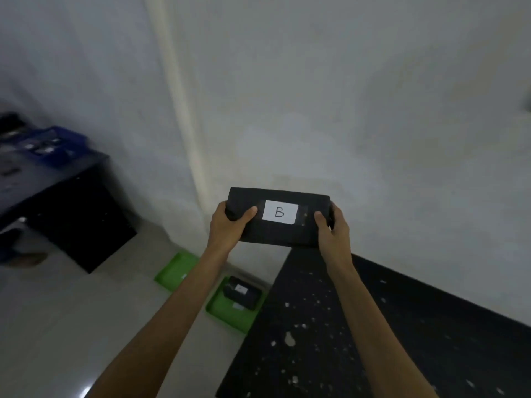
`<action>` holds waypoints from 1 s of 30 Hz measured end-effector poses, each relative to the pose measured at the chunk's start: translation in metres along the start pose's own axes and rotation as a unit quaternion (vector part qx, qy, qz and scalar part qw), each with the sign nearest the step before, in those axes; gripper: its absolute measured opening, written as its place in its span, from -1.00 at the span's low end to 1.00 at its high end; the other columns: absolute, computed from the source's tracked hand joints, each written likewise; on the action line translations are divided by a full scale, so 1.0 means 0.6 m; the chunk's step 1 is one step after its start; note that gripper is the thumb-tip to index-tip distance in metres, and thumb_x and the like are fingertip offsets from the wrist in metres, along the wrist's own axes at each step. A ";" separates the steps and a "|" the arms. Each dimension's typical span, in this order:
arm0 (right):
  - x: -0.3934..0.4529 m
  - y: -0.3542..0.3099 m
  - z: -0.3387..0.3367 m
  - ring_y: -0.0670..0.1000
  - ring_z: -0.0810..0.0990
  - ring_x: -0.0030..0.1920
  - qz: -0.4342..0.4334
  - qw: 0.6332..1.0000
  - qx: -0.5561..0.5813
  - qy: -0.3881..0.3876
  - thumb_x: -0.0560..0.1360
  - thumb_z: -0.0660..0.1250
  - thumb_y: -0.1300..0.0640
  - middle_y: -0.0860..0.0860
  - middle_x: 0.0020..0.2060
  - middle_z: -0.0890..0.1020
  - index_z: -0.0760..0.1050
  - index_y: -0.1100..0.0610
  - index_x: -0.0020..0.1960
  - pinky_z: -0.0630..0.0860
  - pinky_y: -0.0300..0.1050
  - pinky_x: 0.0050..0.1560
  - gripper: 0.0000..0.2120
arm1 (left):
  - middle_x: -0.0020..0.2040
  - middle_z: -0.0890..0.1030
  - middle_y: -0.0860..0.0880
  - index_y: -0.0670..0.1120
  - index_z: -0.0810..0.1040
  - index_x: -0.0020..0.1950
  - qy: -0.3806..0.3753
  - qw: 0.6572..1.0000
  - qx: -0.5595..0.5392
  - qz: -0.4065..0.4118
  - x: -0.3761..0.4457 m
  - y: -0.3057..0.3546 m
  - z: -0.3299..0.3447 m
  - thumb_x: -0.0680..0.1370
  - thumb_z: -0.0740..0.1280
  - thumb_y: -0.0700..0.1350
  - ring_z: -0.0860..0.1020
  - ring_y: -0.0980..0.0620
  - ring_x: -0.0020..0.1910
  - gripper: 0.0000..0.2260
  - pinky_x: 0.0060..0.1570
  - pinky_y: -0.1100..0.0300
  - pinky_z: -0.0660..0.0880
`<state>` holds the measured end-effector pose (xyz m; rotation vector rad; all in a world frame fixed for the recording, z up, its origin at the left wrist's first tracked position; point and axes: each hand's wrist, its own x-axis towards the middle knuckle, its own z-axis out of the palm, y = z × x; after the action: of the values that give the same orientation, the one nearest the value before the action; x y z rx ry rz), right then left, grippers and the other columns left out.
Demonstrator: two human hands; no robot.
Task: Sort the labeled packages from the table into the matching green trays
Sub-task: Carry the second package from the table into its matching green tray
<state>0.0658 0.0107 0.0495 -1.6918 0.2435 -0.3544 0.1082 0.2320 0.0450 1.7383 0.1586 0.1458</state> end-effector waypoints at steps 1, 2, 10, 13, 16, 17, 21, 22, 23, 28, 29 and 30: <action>-0.007 0.010 0.044 -0.23 0.54 0.10 0.002 1.000 -0.005 -0.012 0.62 0.24 0.09 -0.09 0.19 0.53 0.32 0.06 0.47 0.49 -0.51 -0.18 -0.57 | 0.06 0.60 0.09 -0.03 0.48 0.26 0.009 1.000 -0.003 -0.012 0.014 -0.022 -0.040 0.35 0.51 0.18 0.59 0.04 0.07 -0.42 -0.02 0.14 0.58; -0.014 0.019 0.089 -0.13 0.54 0.16 0.005 1.000 -0.008 -0.023 0.62 0.24 0.09 -0.03 0.24 0.52 0.31 0.06 0.48 0.53 -0.45 -0.10 -0.57 | 0.05 0.61 0.09 -0.03 0.49 0.25 0.015 1.000 -0.009 -0.022 0.030 -0.042 -0.082 0.34 0.53 0.16 0.60 0.05 0.06 -0.44 -0.08 0.20 0.57; -0.053 0.051 0.442 -0.01 0.54 0.21 0.046 0.996 -0.054 -0.054 0.64 0.19 0.10 -0.02 0.27 0.56 0.29 0.02 0.50 0.52 -0.07 0.17 -0.57 | 0.12 0.61 0.05 -0.09 0.47 0.32 -0.011 1.000 0.010 -0.019 0.202 -0.169 -0.389 0.47 0.45 0.08 0.59 0.12 0.07 -0.51 -0.12 0.36 0.50; -0.047 0.054 0.540 -0.08 0.51 0.14 0.068 0.994 -0.061 -0.052 0.64 0.20 0.14 -0.01 0.26 0.56 0.32 0.04 0.49 0.45 -0.18 0.09 -0.58 | 0.14 0.61 -0.02 -0.14 0.46 0.34 -0.025 0.999 0.018 -0.017 0.259 -0.198 -0.465 0.54 0.38 0.03 0.59 0.10 0.07 -0.57 -0.20 0.45 0.50; -0.028 0.061 0.623 -0.07 0.50 0.16 0.104 0.992 -0.067 -0.036 0.63 0.22 0.16 0.04 0.29 0.55 0.36 0.09 0.46 0.43 -0.17 0.12 -0.60 | 0.12 0.61 -0.01 -0.13 0.47 0.33 -0.042 0.999 0.029 -0.014 0.319 -0.222 -0.520 0.57 0.36 0.01 0.59 0.17 0.04 -0.61 -0.21 0.49 0.50; -0.020 0.068 0.648 -0.02 0.51 0.20 0.119 0.990 -0.064 -0.028 0.63 0.22 0.16 0.05 0.30 0.54 0.35 0.11 0.45 0.44 -0.14 0.15 -0.60 | 0.12 0.61 0.00 -0.12 0.48 0.33 -0.049 0.998 0.034 -0.014 0.341 -0.231 -0.533 0.58 0.34 0.01 0.58 0.20 0.03 -0.63 -0.21 0.49 0.50; 0.017 0.122 0.733 0.02 0.52 0.20 0.167 0.984 -0.059 -0.009 0.62 0.22 0.12 0.08 0.28 0.55 0.37 0.16 0.41 0.46 -0.09 0.16 -0.63 | 0.13 0.62 0.02 -0.09 0.50 0.33 -0.068 0.995 0.066 -0.008 0.433 -0.279 -0.561 0.60 0.31 -0.02 0.56 0.25 0.03 -0.67 -0.16 0.52 0.48; 0.027 0.141 0.755 0.00 0.52 0.15 0.179 0.982 -0.057 -0.005 0.62 0.22 0.12 0.07 0.26 0.56 0.39 0.16 0.40 0.48 -0.09 0.13 -0.64 | 0.12 0.63 0.01 -0.09 0.51 0.33 -0.068 0.994 0.081 -0.002 0.457 -0.296 -0.565 0.59 0.32 -0.03 0.56 0.28 0.01 -0.68 -0.16 0.52 0.47; 0.039 0.161 0.778 -0.03 0.51 0.10 0.189 0.981 -0.052 0.000 0.62 0.22 0.13 0.06 0.24 0.57 0.41 0.16 0.38 0.50 -0.12 0.07 -0.65 | 0.10 0.63 -0.01 -0.10 0.52 0.32 -0.070 0.993 0.097 0.006 0.482 -0.313 -0.566 0.59 0.32 -0.05 0.57 0.26 -0.01 -0.69 -0.15 0.51 0.48; 0.107 0.268 0.893 -0.02 0.53 0.06 0.239 0.970 -0.028 0.025 0.61 0.24 0.19 0.05 0.18 0.58 0.45 0.16 0.35 0.52 -0.15 0.02 -0.68 | 0.08 0.64 -0.10 -0.13 0.53 0.33 -0.103 0.985 0.140 -0.001 0.618 -0.431 -0.580 0.60 0.31 -0.10 0.61 0.12 -0.02 -0.69 -0.02 0.31 0.55; 0.119 0.289 0.917 -0.01 0.53 0.07 0.250 0.967 -0.032 0.025 0.61 0.24 0.20 0.04 0.17 0.58 0.45 0.15 0.35 0.51 -0.12 0.07 -0.68 | 0.07 0.64 -0.09 -0.11 0.54 0.33 -0.107 0.984 0.144 -0.013 0.644 -0.457 -0.585 0.61 0.30 -0.09 0.60 0.15 -0.04 -0.70 -0.03 0.29 0.56; 0.129 0.309 0.940 0.01 0.54 0.09 0.259 0.965 -0.041 0.023 0.61 0.24 0.21 0.03 0.16 0.58 0.45 0.15 0.35 0.50 -0.11 0.09 -0.68 | 0.04 0.63 -0.05 -0.10 0.54 0.33 -0.110 0.983 0.147 -0.029 0.666 -0.484 -0.590 0.61 0.29 -0.09 0.60 0.17 -0.05 -0.70 -0.06 0.32 0.55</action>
<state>0.3531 0.4746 -0.1971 -1.6309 0.7265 0.0085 0.4278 0.6987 -0.1767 2.0271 0.0705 -0.1199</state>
